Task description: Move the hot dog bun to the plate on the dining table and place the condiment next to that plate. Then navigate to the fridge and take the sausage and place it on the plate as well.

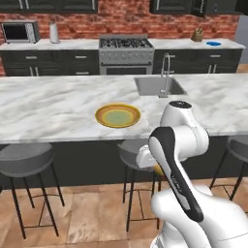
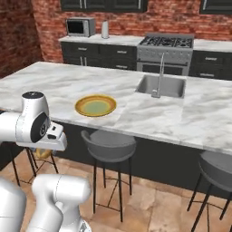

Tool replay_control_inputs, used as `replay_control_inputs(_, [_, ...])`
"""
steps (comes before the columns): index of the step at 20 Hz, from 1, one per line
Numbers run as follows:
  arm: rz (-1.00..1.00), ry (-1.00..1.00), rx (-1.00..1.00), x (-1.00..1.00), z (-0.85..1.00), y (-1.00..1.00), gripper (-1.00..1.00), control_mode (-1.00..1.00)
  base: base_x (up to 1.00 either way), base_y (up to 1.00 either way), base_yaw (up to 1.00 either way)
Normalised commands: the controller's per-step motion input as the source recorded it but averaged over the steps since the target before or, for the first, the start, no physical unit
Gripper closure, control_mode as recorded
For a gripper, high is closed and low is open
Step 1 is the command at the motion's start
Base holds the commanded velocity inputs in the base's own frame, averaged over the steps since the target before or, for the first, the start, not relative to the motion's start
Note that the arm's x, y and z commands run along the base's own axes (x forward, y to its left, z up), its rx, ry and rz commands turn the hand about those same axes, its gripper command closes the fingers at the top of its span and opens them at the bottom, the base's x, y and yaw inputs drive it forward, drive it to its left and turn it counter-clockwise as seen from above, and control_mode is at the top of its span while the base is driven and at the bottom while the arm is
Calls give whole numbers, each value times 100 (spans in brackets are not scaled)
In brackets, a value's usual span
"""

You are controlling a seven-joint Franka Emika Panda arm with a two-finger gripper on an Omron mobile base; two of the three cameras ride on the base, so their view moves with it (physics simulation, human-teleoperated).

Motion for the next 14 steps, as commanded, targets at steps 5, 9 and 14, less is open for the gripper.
replay_control_inputs(5, [0, 0, 0, 0, 0, 0, 100, 100, 66, 60, -36])
replay_control_inputs(9, [0, 0, 0, 0, 0, 0, 100, 100, 65, 43, -39])
replay_control_inputs(14, [0, 0, 0, 0, 0, 0, 100, 100, 67, 40, -38])
